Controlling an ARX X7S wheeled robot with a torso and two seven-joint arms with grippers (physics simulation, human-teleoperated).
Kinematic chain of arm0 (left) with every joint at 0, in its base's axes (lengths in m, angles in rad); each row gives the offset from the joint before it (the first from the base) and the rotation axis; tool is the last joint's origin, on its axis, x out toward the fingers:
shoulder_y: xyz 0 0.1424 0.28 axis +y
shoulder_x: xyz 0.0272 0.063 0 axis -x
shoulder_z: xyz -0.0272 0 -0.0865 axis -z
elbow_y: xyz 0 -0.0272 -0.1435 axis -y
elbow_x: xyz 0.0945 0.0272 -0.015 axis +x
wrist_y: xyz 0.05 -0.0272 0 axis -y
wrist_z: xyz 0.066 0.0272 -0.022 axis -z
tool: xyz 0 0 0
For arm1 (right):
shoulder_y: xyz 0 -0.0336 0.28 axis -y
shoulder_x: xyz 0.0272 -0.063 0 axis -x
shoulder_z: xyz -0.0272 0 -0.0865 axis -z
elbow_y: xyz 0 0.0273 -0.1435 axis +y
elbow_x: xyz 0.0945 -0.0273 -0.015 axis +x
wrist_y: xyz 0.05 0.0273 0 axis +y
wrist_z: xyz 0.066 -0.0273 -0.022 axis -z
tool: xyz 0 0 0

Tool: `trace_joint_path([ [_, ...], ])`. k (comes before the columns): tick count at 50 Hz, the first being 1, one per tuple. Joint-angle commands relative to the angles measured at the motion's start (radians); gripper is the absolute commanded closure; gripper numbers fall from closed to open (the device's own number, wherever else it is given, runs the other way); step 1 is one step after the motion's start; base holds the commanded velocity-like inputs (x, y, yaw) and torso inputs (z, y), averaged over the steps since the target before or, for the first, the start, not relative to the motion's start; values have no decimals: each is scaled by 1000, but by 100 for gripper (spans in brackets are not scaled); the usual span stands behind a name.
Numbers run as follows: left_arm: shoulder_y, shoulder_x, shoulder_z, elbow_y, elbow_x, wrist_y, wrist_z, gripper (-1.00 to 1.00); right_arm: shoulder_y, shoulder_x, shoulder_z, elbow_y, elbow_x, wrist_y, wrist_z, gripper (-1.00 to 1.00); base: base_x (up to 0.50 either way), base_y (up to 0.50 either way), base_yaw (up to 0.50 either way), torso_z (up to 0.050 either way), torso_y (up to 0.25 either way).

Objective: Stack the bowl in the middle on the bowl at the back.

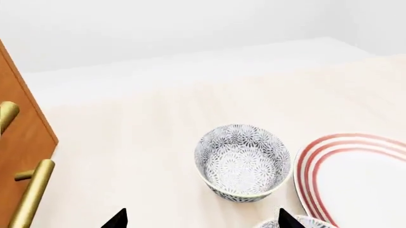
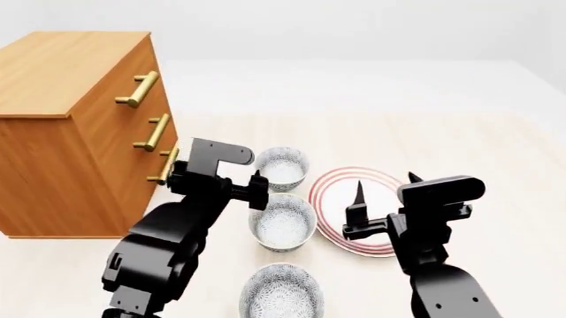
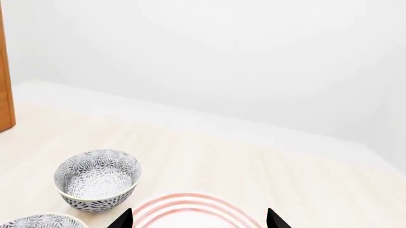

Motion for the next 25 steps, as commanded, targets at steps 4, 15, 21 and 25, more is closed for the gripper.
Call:
trace_joint_path([
  [4, -68, 8, 18, -36, -65, -241, 23, -100, 4, 17, -41, 23, -20, 7, 2, -100, 0, 0, 0, 0, 0],
  [15, -76, 10, 31, -112, -78, -248, 33, -100, 21, 22, -70, 74, -41, 4, 12, -100, 0, 0, 0, 0, 0],
  [21, -80, 18, 47, -156, -76, -229, 34, -100, 15, 25, -67, 69, -38, 3, 16, -100, 0, 0, 0, 0, 0],
  [25, -88, 23, 53, -198, -75, -212, 33, -100, 0, 32, -60, 53, -31, 0, 14, -100, 0, 0, 0, 0, 0],
])
